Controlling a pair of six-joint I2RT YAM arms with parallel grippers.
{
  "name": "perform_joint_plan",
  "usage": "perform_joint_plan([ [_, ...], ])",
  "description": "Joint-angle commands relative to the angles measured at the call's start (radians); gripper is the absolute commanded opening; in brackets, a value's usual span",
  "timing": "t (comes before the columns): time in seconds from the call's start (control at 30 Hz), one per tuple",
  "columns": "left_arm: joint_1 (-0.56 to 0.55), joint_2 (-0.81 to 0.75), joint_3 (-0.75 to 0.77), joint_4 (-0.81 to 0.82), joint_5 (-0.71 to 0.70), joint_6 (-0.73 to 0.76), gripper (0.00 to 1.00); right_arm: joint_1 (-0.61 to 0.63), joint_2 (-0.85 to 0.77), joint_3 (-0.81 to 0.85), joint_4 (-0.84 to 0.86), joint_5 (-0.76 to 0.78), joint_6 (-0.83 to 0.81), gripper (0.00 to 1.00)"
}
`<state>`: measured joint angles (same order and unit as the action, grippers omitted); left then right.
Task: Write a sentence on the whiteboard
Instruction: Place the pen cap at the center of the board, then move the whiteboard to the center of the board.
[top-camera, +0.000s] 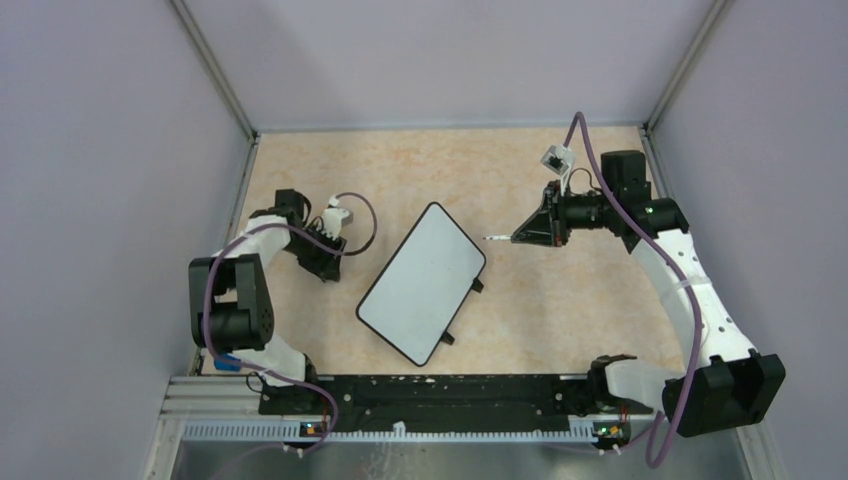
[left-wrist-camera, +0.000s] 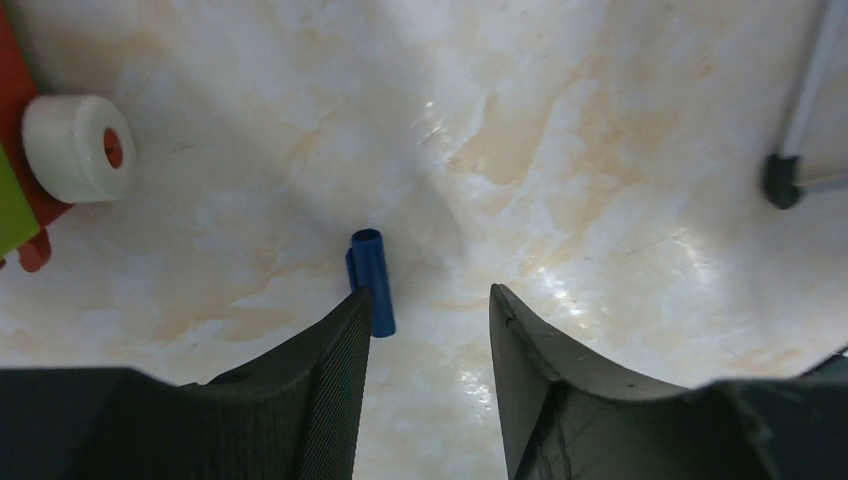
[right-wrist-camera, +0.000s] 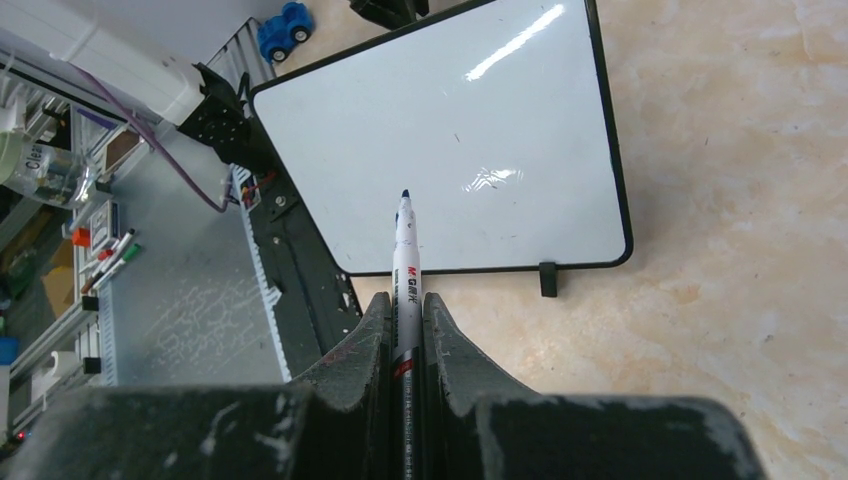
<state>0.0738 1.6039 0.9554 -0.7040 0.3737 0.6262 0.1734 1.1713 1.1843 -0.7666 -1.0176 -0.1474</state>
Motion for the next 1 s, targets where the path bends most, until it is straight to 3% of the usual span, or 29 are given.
perform_joint_plan([
  [0.0, 0.022, -0.072, 0.105, -0.107, 0.268, -0.017, 0.52, -0.009, -0.016, 0.006, 0.019, -0.004, -0.015, 0.00],
  [0.17, 0.021, -0.060, 0.124, -0.127, 0.522, -0.056, 0.50, -0.008, -0.009, 0.003, 0.033, -0.004, -0.009, 0.00],
  [0.4, 0.011, 0.099, 0.104, -0.013, 0.728, -0.154, 0.50, -0.009, 0.000, 0.004, 0.042, -0.007, -0.001, 0.00],
  [0.73, -0.092, 0.222, 0.080, 0.160, 0.685, -0.278, 0.59, -0.009, -0.024, 0.020, -0.023, 0.011, -0.039, 0.00],
  [0.97, -0.182, 0.326, 0.123, 0.175, 0.650, -0.283, 0.59, -0.009, -0.011, 0.023, -0.016, 0.020, -0.025, 0.00],
])
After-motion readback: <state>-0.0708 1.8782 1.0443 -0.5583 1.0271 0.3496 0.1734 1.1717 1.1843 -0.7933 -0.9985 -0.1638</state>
